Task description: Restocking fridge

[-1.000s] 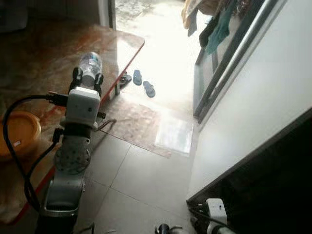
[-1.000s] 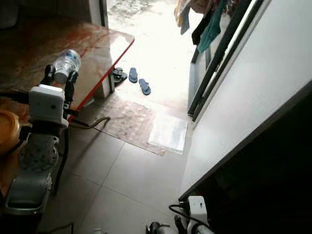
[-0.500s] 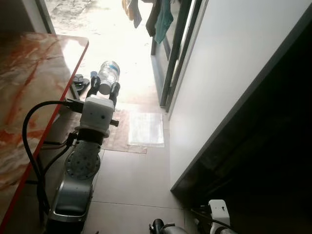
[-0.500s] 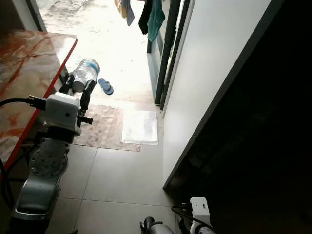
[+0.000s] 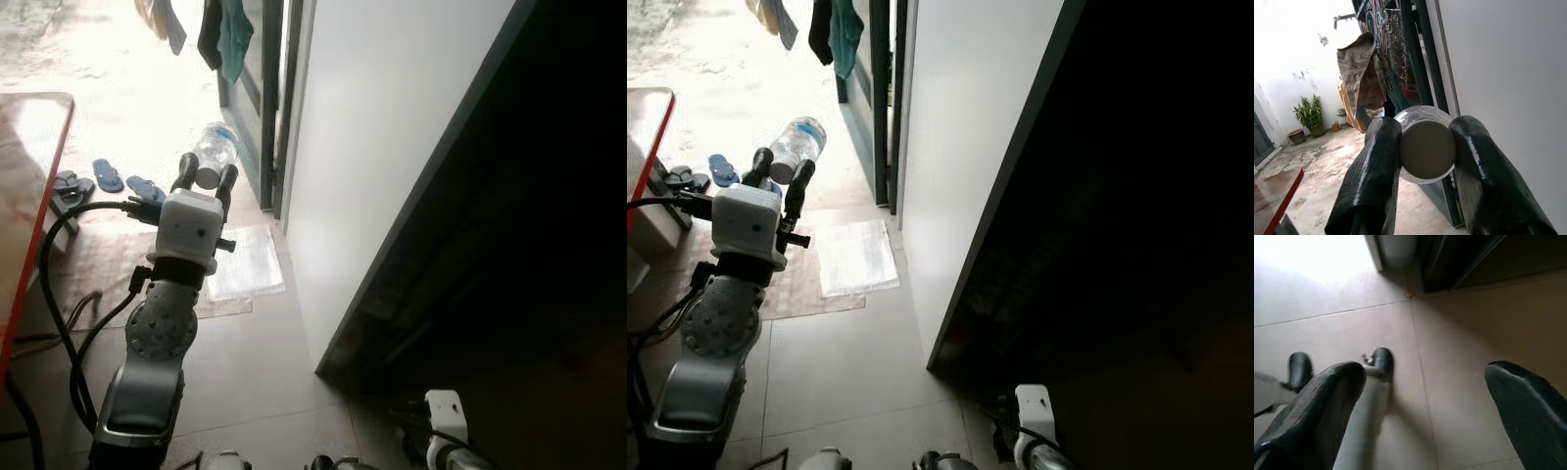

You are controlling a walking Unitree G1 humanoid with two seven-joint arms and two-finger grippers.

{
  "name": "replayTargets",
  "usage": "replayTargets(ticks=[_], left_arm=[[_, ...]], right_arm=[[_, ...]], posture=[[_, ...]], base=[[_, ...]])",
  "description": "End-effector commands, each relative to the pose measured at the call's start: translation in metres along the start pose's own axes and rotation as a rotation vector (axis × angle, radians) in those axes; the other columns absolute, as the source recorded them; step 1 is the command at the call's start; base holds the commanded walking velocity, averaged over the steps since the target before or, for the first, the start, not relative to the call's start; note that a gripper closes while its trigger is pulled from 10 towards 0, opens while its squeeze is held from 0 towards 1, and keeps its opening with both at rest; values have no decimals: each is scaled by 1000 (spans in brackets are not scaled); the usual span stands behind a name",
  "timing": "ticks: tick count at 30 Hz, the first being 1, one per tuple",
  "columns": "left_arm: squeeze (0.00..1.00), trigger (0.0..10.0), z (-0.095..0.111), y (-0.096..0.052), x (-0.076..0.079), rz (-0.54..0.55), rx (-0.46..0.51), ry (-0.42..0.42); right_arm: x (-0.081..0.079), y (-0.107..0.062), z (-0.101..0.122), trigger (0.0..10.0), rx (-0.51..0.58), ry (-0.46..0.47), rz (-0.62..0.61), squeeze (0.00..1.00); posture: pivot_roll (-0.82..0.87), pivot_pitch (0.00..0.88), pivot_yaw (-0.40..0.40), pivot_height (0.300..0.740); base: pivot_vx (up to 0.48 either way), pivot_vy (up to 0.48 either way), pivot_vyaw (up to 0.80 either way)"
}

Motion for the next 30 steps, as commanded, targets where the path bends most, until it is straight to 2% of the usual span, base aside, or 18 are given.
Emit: replayTargets(ticks=[1,3,7,8,10,11,12,13,18,19,20,21,23,25,27,28,30], left_arm=[[0,10000,-7,-1,-1,22,-29,-47],[0,10000,-43,-9,-15,99,-163,-91],[0,10000,-86,-24,-26,165,-317,-161],[0,10000,-109,-35,-29,179,-392,-170],[0,10000,-119,-39,-30,183,-426,-172],[0,10000,-148,-53,-24,163,-533,-216],[0,10000,-180,-73,-17,146,-667,-278],[0,10000,-190,-80,-15,140,-708,-298],[0,10000,-227,-115,3,85,-880,-317],[0,10000,-239,-131,16,8,-946,-289],[0,10000,-239,-131,16,8,-946,-289],[0,10000,-244,-139,20,-18,-977,-274],[0,10000,-253,-151,20,-3,-1030,-287],[0,10000,-262,-168,21,-11,-1096,-263],[0,10000,-272,-194,23,0,-1194,-262],[0,10000,-272,-194,23,0,-1194,-262],[0,10000,-274,-205,25,3,-1226,-269]], right_arm=[[8,-3,-13,10000,-36,14,-19,0],[8,-3,-12,10000,-32,16,-21,0],[8,-3,-12,10000,-28,20,-23,0],[8,-3,-12,10000,-27,22,-24,0],[8,-3,-12,10000,-27,24,-25,0],[8,-3,-12,10000,-27,22,-24,0],[8,-3,-12,10000,-26,25,-26,0],[8,-3,-12,10000,-26,27,-27,0],[10,-3,-11,10000,-23,26,-31,0],[10,-3,-10,10000,-22,25,-31,0],[10,-3,-10,10000,-22,25,-31,0],[10,-3,-10,10000,-22,24,-32,0],[10,-3,-9,10000,-17,28,-33,0],[10,-3,-9,10000,-18,29,-36,0],[11,-3,-10,10000,-22,27,-41,0],[11,-3,-10,10000,-22,27,-41,0],[11,-3,-10,10000,-24,28,-46,0]], posture=[[67,201,-84,740],[64,200,-83,740],[60,200,-81,740],[61,200,-82,740],[62,201,-82,740],[60,200,-83,740],[51,198,-81,740],[51,198,-81,740],[63,207,-84,740],[61,209,-85,740],[61,209,-85,740],[54,213,-86,740],[46,216,-85,740],[45,217,-85,740],[35,221,-85,740],[35,221,-85,740],[29,221,-85,740]], base=[[0,0,-788],[0,0,0],[0,0,0],[0,0,0],[0,0,0],[0,0,0],[0,0,0],[0,0,0],[0,0,0],[0,0,0],[0,0,0],[0,0,0],[0,0,0],[0,0,0],[0,0,0],[0,0,0],[0,0,0]])
Point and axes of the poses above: a point about 5 cm out from each wrist's last joint towards the gripper, its own y axis pointing out of the wrist towards the gripper, its own z axis along the axis of the wrist's last joint, x = y × z, the point moved 6 cm from there along y, pointing out of the wrist towards the gripper, and after that the axes turned 3 degrees about -y, right-handed, at the moved point
